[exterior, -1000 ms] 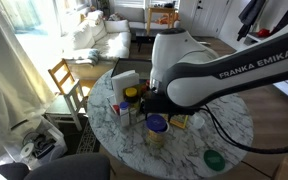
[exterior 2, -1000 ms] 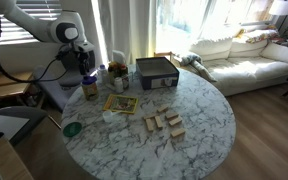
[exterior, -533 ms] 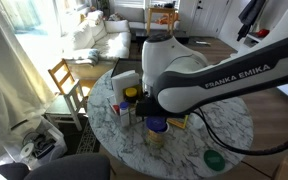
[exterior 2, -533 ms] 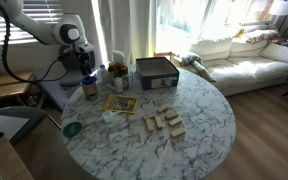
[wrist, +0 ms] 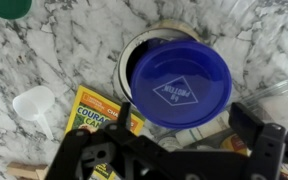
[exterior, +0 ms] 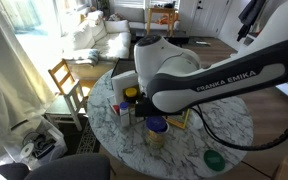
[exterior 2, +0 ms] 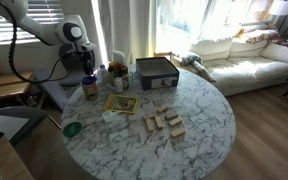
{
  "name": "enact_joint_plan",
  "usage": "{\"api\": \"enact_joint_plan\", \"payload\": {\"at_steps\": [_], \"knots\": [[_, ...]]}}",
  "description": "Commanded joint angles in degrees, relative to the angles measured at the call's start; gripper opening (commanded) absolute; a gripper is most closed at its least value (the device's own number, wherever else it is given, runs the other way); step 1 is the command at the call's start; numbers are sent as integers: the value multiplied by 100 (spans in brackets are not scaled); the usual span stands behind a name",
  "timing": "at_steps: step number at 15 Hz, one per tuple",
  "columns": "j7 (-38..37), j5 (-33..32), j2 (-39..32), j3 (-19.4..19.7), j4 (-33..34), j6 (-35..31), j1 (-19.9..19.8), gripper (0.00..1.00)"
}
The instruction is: Put the measuring cup on the table then unstack the yellow tins
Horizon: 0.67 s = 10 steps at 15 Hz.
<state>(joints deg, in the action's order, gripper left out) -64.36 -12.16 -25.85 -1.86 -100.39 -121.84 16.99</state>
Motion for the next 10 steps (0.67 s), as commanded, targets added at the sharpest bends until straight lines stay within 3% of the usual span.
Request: {"api": "enact_joint_plan", "payload": {"at_steps": [1,10], "knots": [[-45,-144,-209,51,274,275,77,100],[-25,-118,-274,74,337,419,74,100]]}}
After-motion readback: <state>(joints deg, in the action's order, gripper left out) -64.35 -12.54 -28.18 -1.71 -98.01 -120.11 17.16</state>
